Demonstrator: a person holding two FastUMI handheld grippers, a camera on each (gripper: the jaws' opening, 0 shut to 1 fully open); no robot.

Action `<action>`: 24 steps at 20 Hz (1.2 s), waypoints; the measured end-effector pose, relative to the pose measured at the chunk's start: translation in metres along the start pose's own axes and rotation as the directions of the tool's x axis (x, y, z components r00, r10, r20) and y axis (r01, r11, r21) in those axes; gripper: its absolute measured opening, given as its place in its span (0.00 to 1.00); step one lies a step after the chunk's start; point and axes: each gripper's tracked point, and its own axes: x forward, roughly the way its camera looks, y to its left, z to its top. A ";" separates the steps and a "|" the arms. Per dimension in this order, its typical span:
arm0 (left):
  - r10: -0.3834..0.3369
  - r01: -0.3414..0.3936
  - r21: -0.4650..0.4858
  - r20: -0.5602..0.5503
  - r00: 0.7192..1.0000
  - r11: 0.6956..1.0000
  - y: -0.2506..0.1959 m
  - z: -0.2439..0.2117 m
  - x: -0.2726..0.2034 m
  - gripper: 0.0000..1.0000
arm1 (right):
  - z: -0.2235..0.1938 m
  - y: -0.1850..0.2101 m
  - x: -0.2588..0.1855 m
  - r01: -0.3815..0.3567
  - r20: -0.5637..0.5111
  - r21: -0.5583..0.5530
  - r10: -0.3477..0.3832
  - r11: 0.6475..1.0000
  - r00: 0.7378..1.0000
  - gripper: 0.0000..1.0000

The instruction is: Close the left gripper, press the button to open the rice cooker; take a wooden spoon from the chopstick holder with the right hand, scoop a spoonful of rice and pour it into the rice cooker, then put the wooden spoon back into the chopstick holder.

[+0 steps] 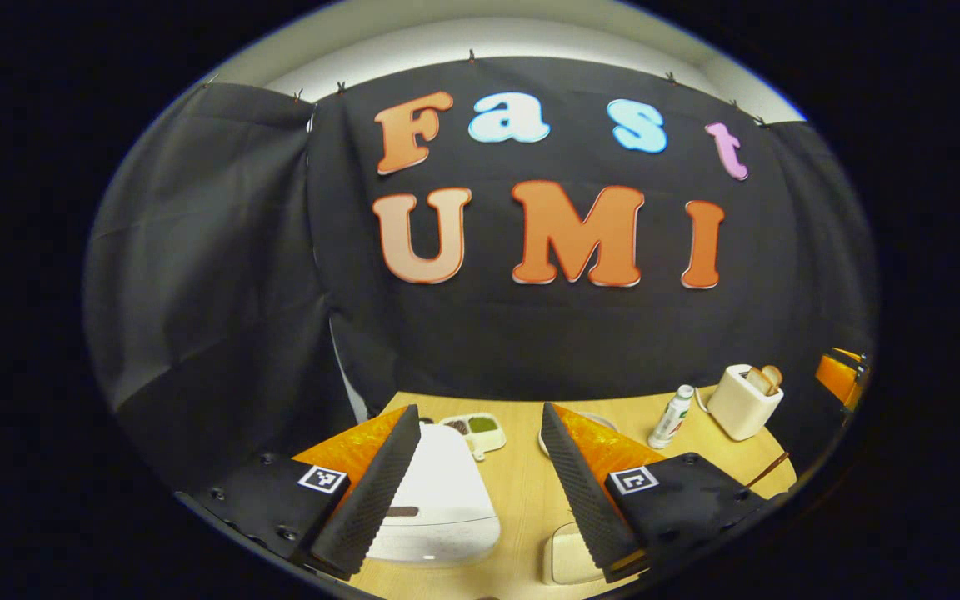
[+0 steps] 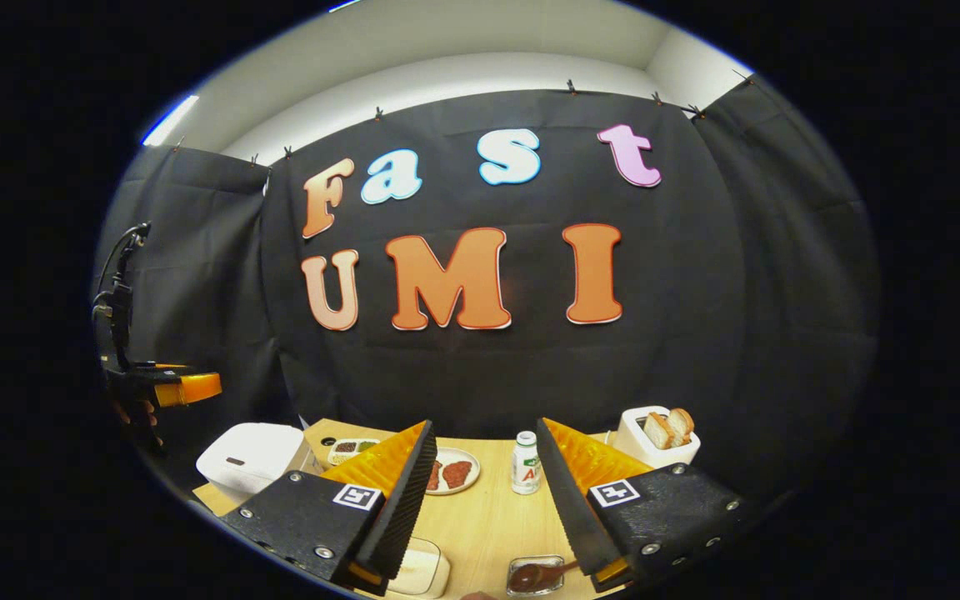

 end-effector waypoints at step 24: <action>0.020 -0.027 0.023 0.281 0.959 0.999 -0.053 0.057 -0.066 1.00 | 0.056 0.043 -0.010 -0.066 0.215 -0.063 0.079 0.996 0.973 0.76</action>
